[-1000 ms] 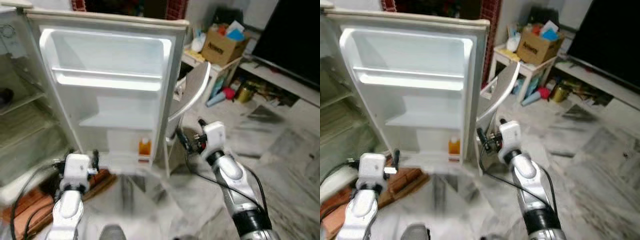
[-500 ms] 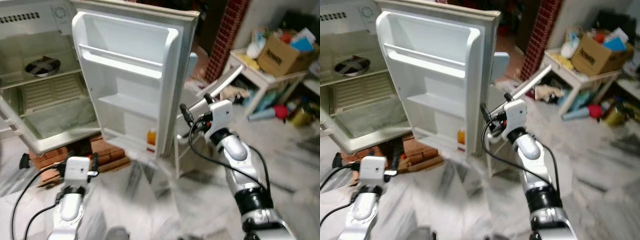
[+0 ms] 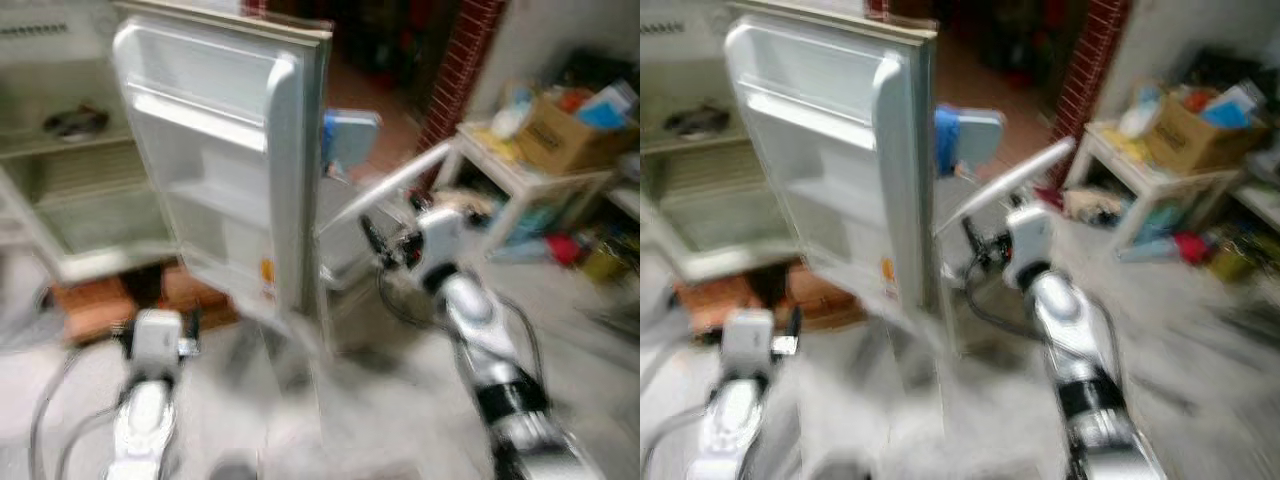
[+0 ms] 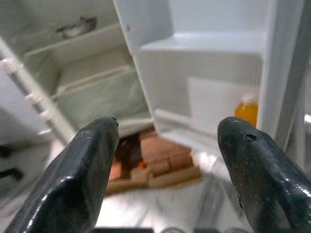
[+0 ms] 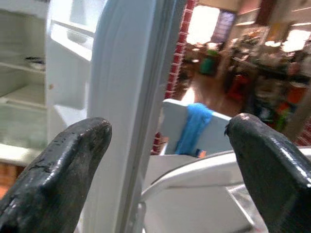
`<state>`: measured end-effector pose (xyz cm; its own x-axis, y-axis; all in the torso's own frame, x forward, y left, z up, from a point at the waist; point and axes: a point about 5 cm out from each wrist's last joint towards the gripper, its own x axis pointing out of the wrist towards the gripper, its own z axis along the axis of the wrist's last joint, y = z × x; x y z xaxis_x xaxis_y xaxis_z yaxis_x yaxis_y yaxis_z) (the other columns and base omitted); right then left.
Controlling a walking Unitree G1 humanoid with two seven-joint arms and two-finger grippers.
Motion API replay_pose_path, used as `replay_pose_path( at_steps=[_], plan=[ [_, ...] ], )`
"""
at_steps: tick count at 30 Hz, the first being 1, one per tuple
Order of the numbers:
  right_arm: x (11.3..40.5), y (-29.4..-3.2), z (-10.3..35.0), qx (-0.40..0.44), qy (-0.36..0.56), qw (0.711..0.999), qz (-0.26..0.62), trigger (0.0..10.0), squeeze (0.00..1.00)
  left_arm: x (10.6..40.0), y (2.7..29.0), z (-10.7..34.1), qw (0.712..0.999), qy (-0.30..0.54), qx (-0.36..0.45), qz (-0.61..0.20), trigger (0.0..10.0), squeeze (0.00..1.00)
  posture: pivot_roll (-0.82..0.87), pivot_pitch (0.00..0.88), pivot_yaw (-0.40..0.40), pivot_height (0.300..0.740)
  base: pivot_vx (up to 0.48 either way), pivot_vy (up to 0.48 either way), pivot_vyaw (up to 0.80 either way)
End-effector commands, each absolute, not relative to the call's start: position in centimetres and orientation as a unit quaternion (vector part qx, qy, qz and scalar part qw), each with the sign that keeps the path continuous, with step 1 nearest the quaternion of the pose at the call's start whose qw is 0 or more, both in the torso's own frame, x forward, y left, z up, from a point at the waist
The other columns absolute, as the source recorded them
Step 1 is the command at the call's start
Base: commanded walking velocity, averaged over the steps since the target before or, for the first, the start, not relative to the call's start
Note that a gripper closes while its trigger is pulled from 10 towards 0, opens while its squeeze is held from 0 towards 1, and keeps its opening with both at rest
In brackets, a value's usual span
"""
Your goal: Restocking fridge
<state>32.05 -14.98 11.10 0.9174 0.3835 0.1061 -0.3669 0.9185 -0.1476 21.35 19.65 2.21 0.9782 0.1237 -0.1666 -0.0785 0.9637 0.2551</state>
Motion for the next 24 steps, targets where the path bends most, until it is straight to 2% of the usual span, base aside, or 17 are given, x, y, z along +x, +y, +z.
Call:
replay_pose_path(
  at_steps=[1,6,9,18,24],
  plan=[
    [32.3,-14.4,11.8,-0.062,-0.082,0.974,0.202,10.0,0.0,21.7,20.2,2.6,0.986,0.086,0.125,0.063,10.0,0.0,0.15,0.0,-0.042,0.74,0.472,0.0,0.77],
    [32.3,-14.3,11.8,-0.06,-0.083,0.973,0.205,10.0,0.0,21.7,20.3,2.6,0.987,0.088,0.12,0.064,10.0,0.0,0.15,0.0,-0.043,0.74,0.458,0.0,0.72],
    [32.3,-14.2,11.7,-0.06,-0.081,0.974,0.205,10.0,0.0,21.6,20.3,2.5,0.986,0.092,0.121,0.065,10.0,0.0,0.15,0.0,-0.044,0.74,0.4,0.0,0.0],
    [32.1,-15.5,11.4,-0.061,-0.079,0.983,0.155,10.0,0.0,21.2,19.9,2.1,0.987,0.099,0.112,0.051,10.0,0.0,0.16,0.0,-0.045,0.74,0.0,0.0,0.0],
    [32.1,-15.7,11.2,-0.051,-0.069,0.984,0.159,10.0,0.0,20.0,20.6,1.2,0.983,0.13,0.117,0.056,10.0,0.0,0.15,0.0,-0.042,0.74,0.0,0.0,0.0]
  ],
)
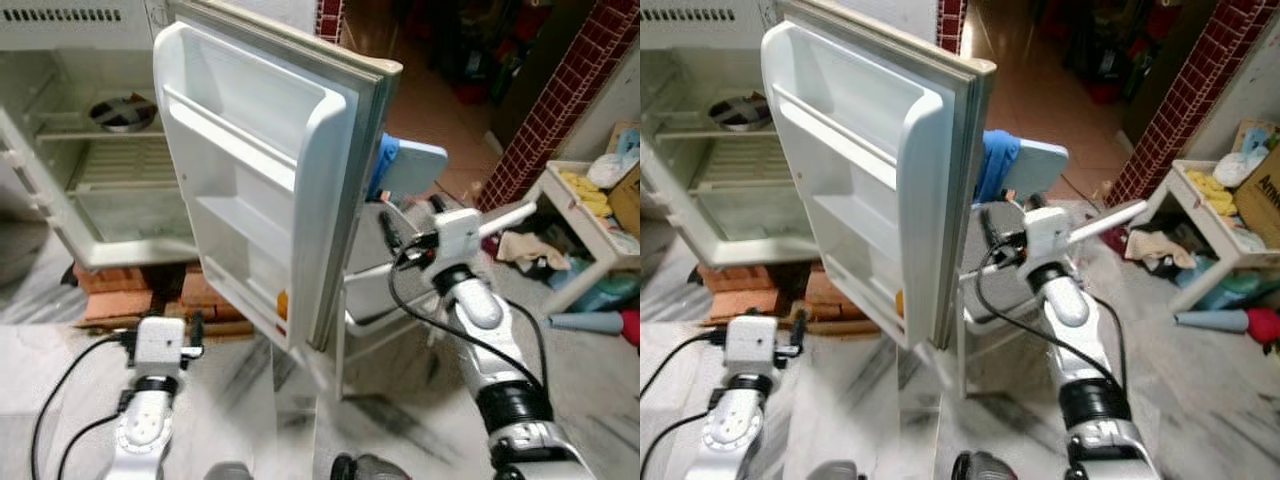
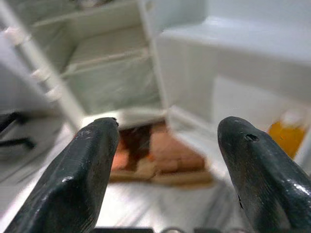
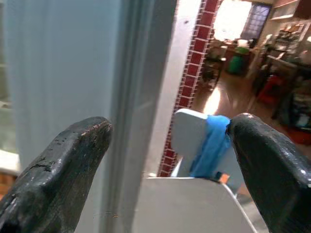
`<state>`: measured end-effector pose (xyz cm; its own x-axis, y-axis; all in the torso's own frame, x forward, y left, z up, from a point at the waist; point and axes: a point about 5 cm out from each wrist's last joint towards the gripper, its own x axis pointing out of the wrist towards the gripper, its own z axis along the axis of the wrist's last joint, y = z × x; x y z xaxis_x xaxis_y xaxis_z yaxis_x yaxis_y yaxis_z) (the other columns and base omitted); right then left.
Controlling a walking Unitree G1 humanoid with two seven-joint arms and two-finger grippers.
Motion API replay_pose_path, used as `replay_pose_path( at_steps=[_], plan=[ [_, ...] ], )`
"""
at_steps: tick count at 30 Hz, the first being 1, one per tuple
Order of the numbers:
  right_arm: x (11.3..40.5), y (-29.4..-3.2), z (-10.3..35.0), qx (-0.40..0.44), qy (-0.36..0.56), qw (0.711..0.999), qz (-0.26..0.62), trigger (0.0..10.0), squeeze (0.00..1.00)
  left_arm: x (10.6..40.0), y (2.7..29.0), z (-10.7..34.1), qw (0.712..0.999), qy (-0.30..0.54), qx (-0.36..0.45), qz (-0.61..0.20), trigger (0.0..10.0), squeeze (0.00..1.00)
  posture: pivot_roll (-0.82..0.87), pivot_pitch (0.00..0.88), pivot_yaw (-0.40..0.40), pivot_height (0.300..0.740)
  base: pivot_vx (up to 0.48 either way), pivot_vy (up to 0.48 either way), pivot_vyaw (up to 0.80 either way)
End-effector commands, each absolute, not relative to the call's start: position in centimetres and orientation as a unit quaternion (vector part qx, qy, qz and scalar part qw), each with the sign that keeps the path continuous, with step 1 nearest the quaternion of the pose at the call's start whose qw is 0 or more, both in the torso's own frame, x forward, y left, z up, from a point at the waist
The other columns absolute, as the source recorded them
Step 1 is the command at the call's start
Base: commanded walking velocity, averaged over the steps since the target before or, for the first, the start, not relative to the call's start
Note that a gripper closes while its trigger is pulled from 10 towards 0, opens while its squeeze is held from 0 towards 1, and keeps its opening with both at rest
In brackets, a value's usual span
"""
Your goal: Restocking fridge
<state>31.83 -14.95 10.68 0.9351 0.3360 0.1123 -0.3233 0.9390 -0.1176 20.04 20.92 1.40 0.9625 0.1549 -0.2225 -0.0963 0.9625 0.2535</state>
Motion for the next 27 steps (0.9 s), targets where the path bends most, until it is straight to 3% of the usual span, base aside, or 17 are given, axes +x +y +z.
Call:
replay_pose_path(
  at_steps=[1,11,17,18,21,26,27],
  plan=[
    [32.3,-15.8,11.3,-0.048,-0.069,0.984,0.159,10.0,0.0,19.7,20.8,0.9,0.982,0.137,0.116,0.059,10.0,0.0,0.16,0.0,-0.041,0.74,0.0,0.0,0.0],
    [36.8,-13.8,13.0,0.015,-0.008,0.99,0.14,10.0,0.0,17.9,22.8,0.4,0.976,0.162,0.09,0.118,10.0,0.0,0.23,0.0,-0.065,0.74,0.0,0.0,0.0],
    [37.5,-12.5,13.4,0.037,0.01,0.989,0.143,10.0,0.0,17.3,22.9,0.6,0.975,0.163,0.091,0.123,10.0,0.0,0.26,0.002,-0.074,0.74,0.0,0.0,0.0],
    [38.1,-11.0,14.1,0.058,0.013,0.985,0.161,10.0,0.0,16.4,23.1,0.6,0.973,0.167,0.091,0.13,10.0,0.0,0.27,0.004,-0.078,0.74,0.0,0.0,0.0],
    [38.3,-10.1,14.5,0.085,0.013,0.979,0.182,10.0,0.0,16.2,23.2,0.6,0.972,0.169,0.092,0.132,10.0,0.0,0.28,0.001,-0.083,0.74,0.0,0.0,0.0],
    [38.4,-9.6,14.8,0.094,0.011,0.976,0.197,10.0,0.0,16.2,23.2,0.6,0.972,0.169,0.092,0.132,10.0,0.0,0.28,0.0,-0.083,0.74,0.0,0.0,0.0],
    [38.4,-8.5,15.5,0.138,0.003,0.962,0.237,10.0,0.0,16.3,23.3,0.6,0.973,0.167,0.091,0.132,10.0,0.0,0.28,0.0,-0.086,0.74,0.0,0.0,0.0]
  ],
)
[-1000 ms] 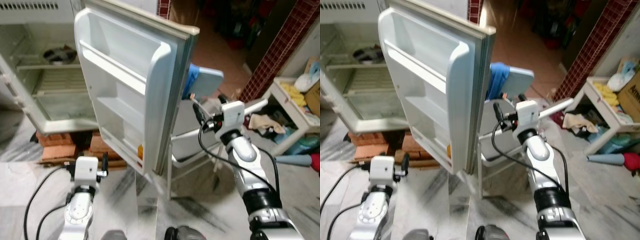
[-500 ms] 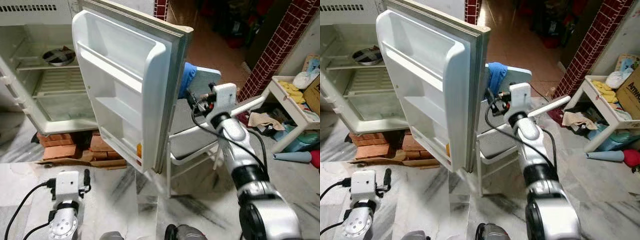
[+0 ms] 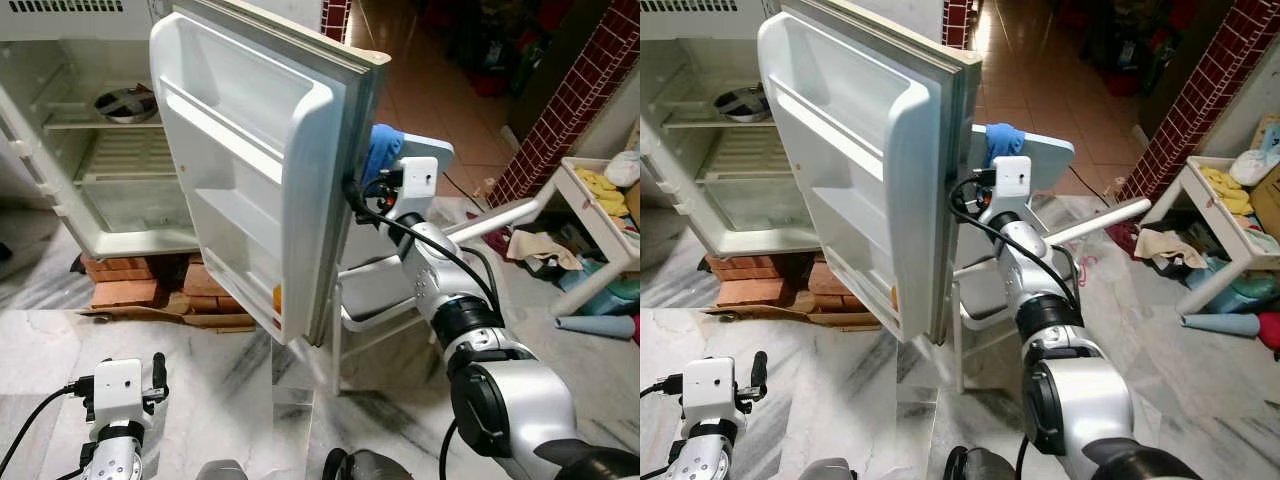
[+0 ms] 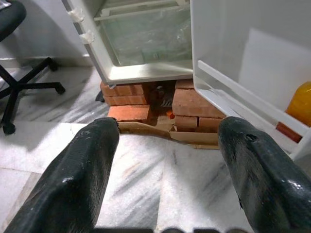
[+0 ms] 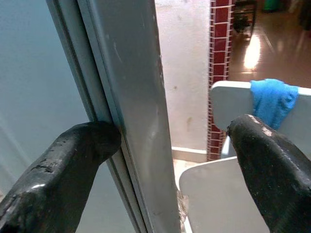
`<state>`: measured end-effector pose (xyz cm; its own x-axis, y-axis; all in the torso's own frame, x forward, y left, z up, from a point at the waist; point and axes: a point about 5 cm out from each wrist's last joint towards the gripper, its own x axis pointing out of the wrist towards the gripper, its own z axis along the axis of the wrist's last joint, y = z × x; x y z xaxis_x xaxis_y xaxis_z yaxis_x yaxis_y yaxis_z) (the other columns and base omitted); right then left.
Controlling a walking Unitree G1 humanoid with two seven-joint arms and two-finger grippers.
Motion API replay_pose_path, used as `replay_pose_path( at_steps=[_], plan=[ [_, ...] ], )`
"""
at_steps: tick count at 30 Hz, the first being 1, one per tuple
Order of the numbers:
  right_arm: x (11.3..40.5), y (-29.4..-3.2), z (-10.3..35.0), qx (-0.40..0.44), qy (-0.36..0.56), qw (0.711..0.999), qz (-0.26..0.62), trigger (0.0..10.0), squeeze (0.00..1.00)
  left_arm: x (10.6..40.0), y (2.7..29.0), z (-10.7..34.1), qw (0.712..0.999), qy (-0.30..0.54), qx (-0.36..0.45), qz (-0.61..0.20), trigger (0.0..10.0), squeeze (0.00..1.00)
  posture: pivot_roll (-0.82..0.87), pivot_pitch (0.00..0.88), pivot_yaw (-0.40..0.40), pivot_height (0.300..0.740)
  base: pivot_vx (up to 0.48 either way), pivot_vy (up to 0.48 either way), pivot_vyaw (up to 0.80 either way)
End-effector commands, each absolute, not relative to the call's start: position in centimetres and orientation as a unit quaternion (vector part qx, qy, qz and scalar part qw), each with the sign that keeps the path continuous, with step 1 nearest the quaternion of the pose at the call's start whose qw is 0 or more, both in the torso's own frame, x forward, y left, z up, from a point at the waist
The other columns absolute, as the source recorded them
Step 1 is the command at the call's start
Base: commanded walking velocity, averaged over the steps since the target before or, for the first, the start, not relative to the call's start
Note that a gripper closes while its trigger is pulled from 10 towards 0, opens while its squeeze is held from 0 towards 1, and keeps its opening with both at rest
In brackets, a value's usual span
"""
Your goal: Restocking fridge
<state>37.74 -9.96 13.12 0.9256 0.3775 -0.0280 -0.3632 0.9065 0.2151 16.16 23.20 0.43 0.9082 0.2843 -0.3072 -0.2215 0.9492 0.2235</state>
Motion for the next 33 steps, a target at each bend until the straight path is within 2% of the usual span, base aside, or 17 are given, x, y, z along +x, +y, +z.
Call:
replay_pose_path(
  at_steps=[1,3,4,6,7,9,10,11,12,15,16,17,20,23,25,29,33],
  plan=[
    [38.2,-7.3,16.3,0.197,-0.003,0.934,0.297,10.0,0.0,16.4,23.3,0.6,0.973,0.166,0.091,0.131,10.0,0.0,0.28,0.0,-0.086,0.74,0.0,0.0,0.0],
    [38.2,-7.3,16.3,0.197,-0.003,0.934,0.297,10.0,0.0,16.4,23.3,0.6,0.973,0.166,0.091,0.131,10.0,0.0,0.28,0.0,-0.086,0.74,0.0,0.0,0.0],
    [37.3,-6.0,17.1,0.242,-0.011,0.891,0.385,10.0,0.0,16.4,23.3,0.6,0.973,0.165,0.091,0.13,10.0,0.0,0.28,0.0,-0.086,0.74,0.0,0.0,0.0],
    [37.3,-6.0,17.1,0.242,-0.011,0.891,0.385,10.0,0.0,16.4,23.3,0.6,0.973,0.165,0.091,0.13,10.0,0.0,0.28,0.0,-0.086,0.74,0.0,0.0,0.0],
    [36.0,-5.2,17.6,0.269,-0.019,0.844,0.463,10.0,0.0,16.5,23.3,0.6,0.974,0.165,0.091,0.128,10.0,0.0,0.28,0.0,-0.085,0.74,0.0,0.0,0.0],
    [36.0,-5.2,17.6,0.269,-0.019,0.844,0.463,10.0,0.0,16.5,23.3,0.6,0.974,0.165,0.091,0.128,10.0,0.0,0.28,0.0,-0.085,0.74,0.0,0.0,0.0],
    [34.0,-5.1,17.3,0.284,-0.008,0.795,0.536,10.0,0.0,16.5,23.3,0.6,0.974,0.167,0.091,0.126,10.0,0.0,0.27,0.0,-0.083,0.74,0.0,0.0,0.0],
    [34.0,-5.1,17.3,0.284,-0.008,0.795,0.536,10.0,0.0,16.5,23.3,0.6,0.974,0.167,0.091,0.126,10.0,0.0,0.27,0.0,-0.083,0.74,0.0,0.0,0.0],
    [30.9,-5.5,15.9,0.295,0.03,0.745,0.597,10.0,0.0,16.6,23.3,0.7,0.974,0.167,0.093,0.121,10.0,0.0,0.27,0.0,-0.084,0.74,0.0,0.0,0.0],
    [29.6,-6.3,14.6,0.297,0.055,0.74,0.601,10.0,0.0,16.6,23.2,0.7,0.974,0.166,0.094,0.119,10.0,0.0,0.27,0.0,-0.089,0.74,0.0,0.0,0.0],
    [29.4,-6.9,13.0,0.286,0.08,0.759,0.58,10.0,0.0,16.7,23.2,0.8,0.975,0.165,0.094,0.119,10.0,0.0,0.27,0.0,-0.094,0.74,0.0,0.0,0.0],
    [29.4,-6.9,13.0,0.286,0.08,0.759,0.58,10.0,0.0,16.7,23.2,0.8,0.975,0.165,0.094,0.119,10.0,0.0,0.27,0.0,-0.094,0.74,0.0,0.0,0.0],
    [30.5,-8.6,9.6,0.199,0.11,0.84,0.493,10.0,0.0,16.6,23.2,0.9,0.975,0.159,0.09,0.124,10.0,0.0,0.27,0.0,-0.106,0.74,0.0,0.0,0.0],
    [31.4,-9.5,8.8,0.164,0.114,0.88,0.431,10.0,0.0,16.6,23.2,0.9,0.975,0.156,0.089,0.128,10.0,0.0,0.27,0.0,-0.11,0.74,0.0,0.0,0.0],
    [31.9,-10.6,9.3,0.115,0.084,0.919,0.367,10.0,0.0,16.7,23.2,1.0,0.976,0.151,0.091,0.13,10.0,0.0,0.28,0.0,-0.117,0.74,0.0,0.0,0.0],
    [32.8,-11.6,10.0,0.098,0.062,0.95,0.289,10.0,0.0,17.0,23.2,1.8,0.977,0.133,0.11,0.123,10.0,0.0,0.29,0.012,-0.123,0.74,0.0,0.0,0.0],
    [32.8,-12.5,9.7,0.079,0.044,0.966,0.244,10.0,0.0,16.9,22.4,2.5,0.979,0.113,0.123,0.119,10.0,0.0,0.3,0.055,-0.157,0.74,0.0,0.0,0.0]
  ],
)
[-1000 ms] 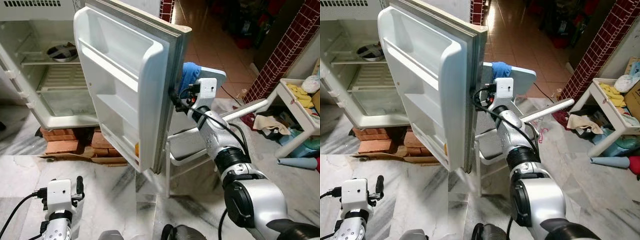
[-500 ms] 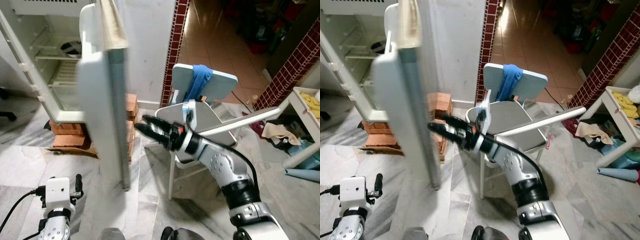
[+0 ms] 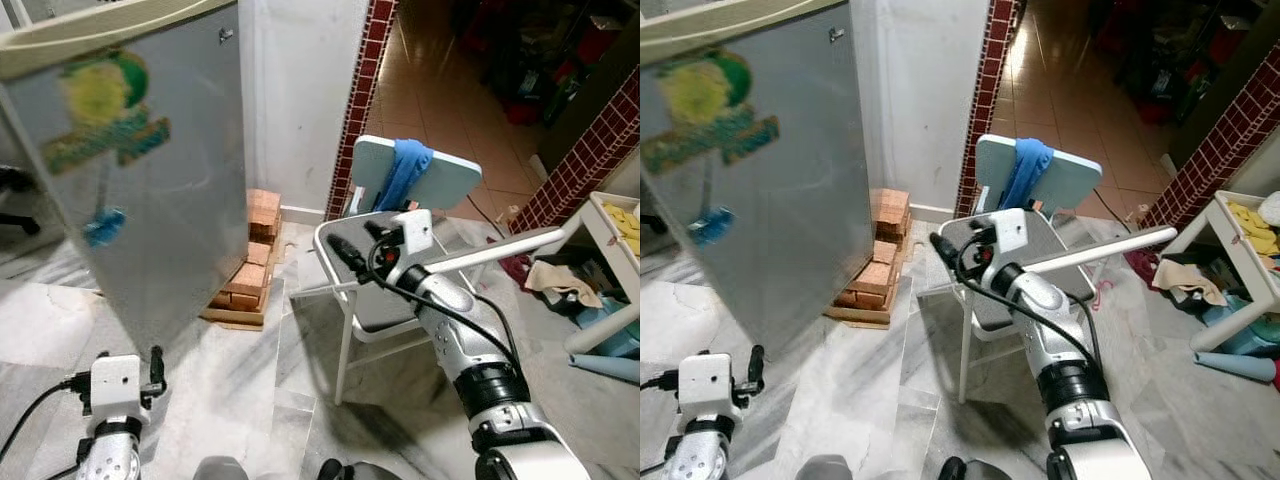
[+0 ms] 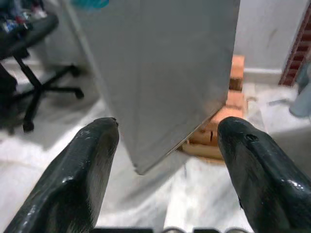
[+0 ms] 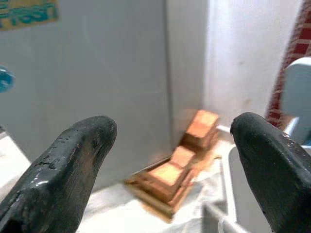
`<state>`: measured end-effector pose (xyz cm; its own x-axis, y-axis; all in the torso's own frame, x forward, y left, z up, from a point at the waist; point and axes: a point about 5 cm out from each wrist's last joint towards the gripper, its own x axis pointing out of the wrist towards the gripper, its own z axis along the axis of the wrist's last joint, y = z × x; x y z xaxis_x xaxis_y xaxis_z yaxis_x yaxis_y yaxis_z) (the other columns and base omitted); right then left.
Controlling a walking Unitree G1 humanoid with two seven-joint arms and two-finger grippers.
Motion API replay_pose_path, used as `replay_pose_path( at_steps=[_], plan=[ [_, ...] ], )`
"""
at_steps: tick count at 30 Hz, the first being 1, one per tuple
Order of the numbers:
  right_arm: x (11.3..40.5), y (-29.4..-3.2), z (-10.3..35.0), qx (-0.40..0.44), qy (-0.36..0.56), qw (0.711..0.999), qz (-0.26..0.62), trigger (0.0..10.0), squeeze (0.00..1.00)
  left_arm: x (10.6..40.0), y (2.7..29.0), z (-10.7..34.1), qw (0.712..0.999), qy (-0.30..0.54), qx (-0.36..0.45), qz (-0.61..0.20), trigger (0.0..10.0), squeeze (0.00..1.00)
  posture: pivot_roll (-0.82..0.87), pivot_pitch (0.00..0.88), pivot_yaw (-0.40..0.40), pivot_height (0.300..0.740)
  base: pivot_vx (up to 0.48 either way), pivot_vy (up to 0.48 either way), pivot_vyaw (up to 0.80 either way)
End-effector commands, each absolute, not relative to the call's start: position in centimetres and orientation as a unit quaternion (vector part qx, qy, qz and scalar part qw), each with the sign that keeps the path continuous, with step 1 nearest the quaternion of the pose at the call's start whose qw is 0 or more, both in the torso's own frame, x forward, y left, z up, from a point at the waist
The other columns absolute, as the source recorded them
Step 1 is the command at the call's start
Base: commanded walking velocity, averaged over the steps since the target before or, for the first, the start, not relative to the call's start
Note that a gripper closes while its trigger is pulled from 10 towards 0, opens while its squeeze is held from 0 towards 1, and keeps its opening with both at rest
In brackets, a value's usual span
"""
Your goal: Restocking fridge
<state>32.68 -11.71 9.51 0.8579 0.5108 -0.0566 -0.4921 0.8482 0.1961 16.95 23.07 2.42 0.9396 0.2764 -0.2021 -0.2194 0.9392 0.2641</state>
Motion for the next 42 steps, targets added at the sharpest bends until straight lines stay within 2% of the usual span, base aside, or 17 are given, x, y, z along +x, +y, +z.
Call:
replay_pose_path(
  at_steps=[1,14,16,42],
  plan=[
    [32.7,-12.7,9.6,0.08,0.037,0.967,0.24,10.0,0.0,16.8,22.2,2.6,0.979,0.11,0.124,0.121,10.0,0.0,0.3,0.055,-0.159,0.74,0.0,0.0,0.0],
    [31.8,-13.4,9.5,0.076,0.04,0.972,0.219,10.0,0.0,16.7,21.3,3.2,0.973,0.083,0.162,0.139,10.0,0.0,0.3,0.052,-0.182,0.74,0.0,0.0,0.0],
    [31.4,-13.7,9.1,0.058,0.043,0.972,0.223,10.0,0.0,16.5,21.4,3.2,0.972,0.082,0.152,0.158,10.0,0.0,0.3,0.048,-0.179,0.74,0.0,0.0,0.0],
    [31.4,-13.7,9.1,0.058,0.043,0.972,0.223,10.0,0.0,16.5,21.4,3.2,0.972,0.082,0.152,0.158,10.0,0.0,0.3,0.048,-0.179,0.74,0.0,0.0,0.0]
  ],
)
